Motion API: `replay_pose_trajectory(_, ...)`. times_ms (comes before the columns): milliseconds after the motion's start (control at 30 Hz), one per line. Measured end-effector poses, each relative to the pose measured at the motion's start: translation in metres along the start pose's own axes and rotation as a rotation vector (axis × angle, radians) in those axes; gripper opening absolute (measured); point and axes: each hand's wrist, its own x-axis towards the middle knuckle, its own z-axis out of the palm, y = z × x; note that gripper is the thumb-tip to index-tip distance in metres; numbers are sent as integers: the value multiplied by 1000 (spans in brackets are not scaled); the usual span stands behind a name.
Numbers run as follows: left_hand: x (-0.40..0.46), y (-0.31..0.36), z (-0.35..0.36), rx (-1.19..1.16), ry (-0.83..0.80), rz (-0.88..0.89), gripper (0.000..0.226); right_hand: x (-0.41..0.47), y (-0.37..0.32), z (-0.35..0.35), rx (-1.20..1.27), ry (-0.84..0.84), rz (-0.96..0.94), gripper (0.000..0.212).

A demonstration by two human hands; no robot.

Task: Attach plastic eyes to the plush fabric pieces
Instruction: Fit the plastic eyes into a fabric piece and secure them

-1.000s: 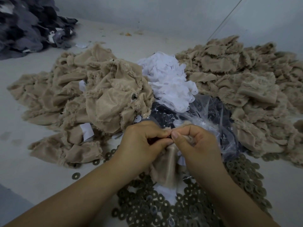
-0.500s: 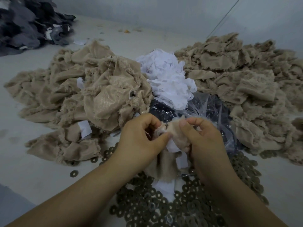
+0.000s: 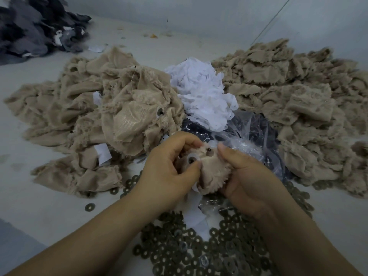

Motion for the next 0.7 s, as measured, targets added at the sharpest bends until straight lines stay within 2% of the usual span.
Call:
replay_pose_trajectory(167, 2, 1, 1, -143, 76, -68, 23, 4, 0, -6, -155, 166, -151, 30)
replay_pose_trajectory(200, 3, 1, 0, -183, 104, -94, 23, 4, -1, -7, -164, 157, -165, 26)
replay_pose_trajectory(267, 5, -1, -1, -231, 162, -132, 23, 1, -4, -6, -230, 94, -123, 37)
replay_pose_trajectory(400, 8, -1, -1, -271, 225, -164, 26, -12, -11, -2, -810, 46, 4, 60)
replay_pose_trajectory(467, 9, 0, -1, -267, 241, -165, 28, -16, -12, 0, -932, -28, 93, 67)
replay_pose_trajectory(533, 9, 1, 0, -257, 259, -161, 29, -19, -11, 3, -890, -75, 160, 54)
replay_pose_trajectory(633, 9, 3, 1, -247, 265, -146, 27, -23, -8, 10, -621, -102, 248, 23)
replay_pose_trajectory(700, 9, 4, 2, -246, 262, -141, 27, -23, -7, 15, -481, -130, 255, 12)
